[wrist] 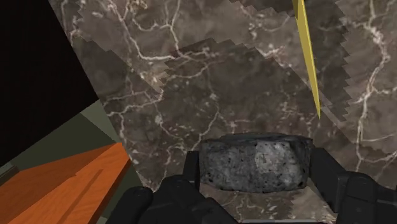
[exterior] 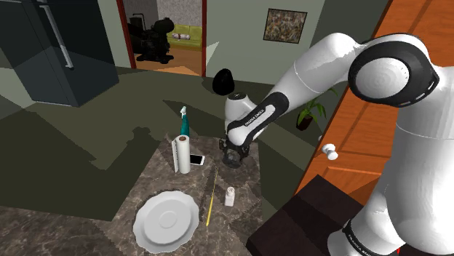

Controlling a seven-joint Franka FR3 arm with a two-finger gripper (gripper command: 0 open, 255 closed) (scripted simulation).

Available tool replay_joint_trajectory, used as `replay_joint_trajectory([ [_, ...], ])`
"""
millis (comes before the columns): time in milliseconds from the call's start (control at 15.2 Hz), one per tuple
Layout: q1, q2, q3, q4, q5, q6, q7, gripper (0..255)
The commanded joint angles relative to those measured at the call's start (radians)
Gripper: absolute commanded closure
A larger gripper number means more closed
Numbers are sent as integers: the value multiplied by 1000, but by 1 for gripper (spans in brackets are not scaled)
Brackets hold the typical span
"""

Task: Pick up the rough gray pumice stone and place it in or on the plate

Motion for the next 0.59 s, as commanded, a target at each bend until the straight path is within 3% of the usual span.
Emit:
replay_joint_trajectory([
  [0,39,-9,9,-13,-8,1,55,255],
  [528,181,15,55,47,-21,-51,250,255],
])
